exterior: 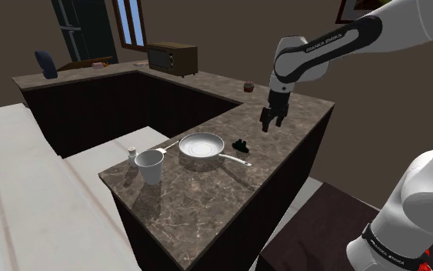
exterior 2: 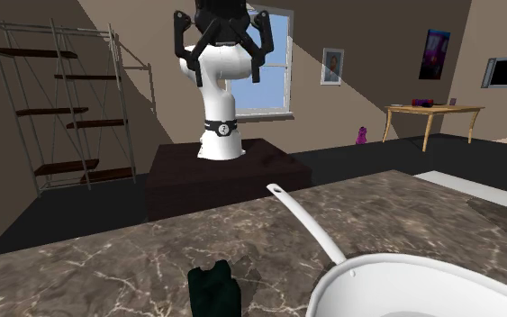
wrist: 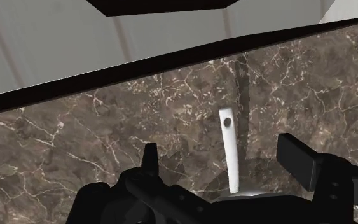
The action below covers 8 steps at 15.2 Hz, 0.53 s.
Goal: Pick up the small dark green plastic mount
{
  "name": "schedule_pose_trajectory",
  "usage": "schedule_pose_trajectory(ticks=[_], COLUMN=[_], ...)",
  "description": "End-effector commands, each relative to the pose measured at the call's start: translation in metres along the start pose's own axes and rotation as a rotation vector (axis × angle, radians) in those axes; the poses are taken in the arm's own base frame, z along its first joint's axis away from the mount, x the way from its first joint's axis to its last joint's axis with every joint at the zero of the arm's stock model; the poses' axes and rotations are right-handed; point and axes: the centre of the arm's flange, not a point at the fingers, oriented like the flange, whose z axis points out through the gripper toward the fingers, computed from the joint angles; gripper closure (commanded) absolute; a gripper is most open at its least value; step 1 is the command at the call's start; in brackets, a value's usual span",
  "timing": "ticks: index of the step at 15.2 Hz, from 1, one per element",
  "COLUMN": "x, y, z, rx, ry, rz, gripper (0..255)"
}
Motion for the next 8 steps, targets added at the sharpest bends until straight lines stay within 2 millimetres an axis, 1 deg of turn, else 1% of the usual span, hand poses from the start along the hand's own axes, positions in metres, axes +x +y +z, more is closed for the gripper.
schedule_pose_trajectory(ticks=[1, 8], x=[0.018, 0.086], y=[0.004, 0.024], z=[0.018, 0.074], rx=[-0.006, -0.023], ry=[0.005, 0.018], rz=[-0.004, -0.017], gripper=[0, 0])
